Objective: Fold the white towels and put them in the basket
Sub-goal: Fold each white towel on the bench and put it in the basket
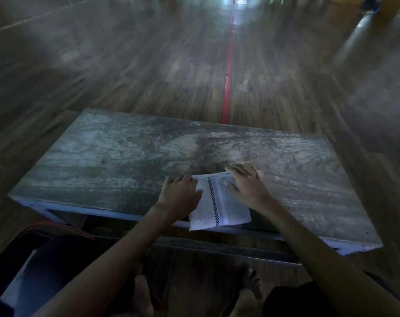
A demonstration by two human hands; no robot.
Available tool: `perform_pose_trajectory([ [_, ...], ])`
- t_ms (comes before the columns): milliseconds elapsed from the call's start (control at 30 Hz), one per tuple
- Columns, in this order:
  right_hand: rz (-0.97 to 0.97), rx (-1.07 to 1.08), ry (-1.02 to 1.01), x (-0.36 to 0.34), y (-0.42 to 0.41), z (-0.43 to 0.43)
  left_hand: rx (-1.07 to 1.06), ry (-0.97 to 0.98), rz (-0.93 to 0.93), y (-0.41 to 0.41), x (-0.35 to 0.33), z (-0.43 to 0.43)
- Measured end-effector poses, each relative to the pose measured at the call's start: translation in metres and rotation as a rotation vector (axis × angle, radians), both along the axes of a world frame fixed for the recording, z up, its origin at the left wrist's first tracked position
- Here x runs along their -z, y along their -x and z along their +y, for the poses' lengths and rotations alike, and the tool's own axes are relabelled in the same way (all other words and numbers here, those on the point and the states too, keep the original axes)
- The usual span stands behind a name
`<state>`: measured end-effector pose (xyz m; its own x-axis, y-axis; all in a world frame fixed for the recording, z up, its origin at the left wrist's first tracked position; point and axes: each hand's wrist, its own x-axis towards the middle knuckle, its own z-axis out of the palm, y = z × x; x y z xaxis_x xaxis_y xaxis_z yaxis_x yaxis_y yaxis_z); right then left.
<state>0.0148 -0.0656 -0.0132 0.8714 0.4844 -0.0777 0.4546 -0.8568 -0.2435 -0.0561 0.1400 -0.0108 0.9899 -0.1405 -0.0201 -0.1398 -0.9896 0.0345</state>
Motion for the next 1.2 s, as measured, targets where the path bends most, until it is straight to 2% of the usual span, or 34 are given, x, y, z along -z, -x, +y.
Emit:
perform_pose_trajectory([
  [133, 0.057, -0.048, 0.083, 0.011, 0.004, -0.010, 0.080, 0.001, 0.096, -0.024, 0.004, 0.009],
  [267, -0.001, 0.034, -0.042, 0.013, -0.017, -0.016, -0.010, 0.186, 0.077, -0.041, 0.011, 0.025],
  [400, 0.141, 0.080, -0.181, 0.008, -0.035, -0.015, -0.060, 0.417, 0.126, -0.050, 0.016, 0.038],
  [533, 0.220, 0.048, -0.247, 0.009, -0.044, -0.010, -0.077, 0.536, 0.139, -0.054, 0.027, 0.044],
  [867, 0.302, 0.033, -0.303, 0.000, -0.055, -0.010, -0.090, 0.606, 0.056, -0.053, 0.027, 0.041],
  [1000, 0.326, 0.033, -0.407, -0.001, -0.057, -0.014, -0.159, 0.665, 0.034, -0.053, 0.026, 0.038],
  [1200, 0.316, 0.022, -0.411, 0.011, -0.059, -0.007, -0.249, 0.722, 0.044, -0.056, 0.029, 0.034],
])
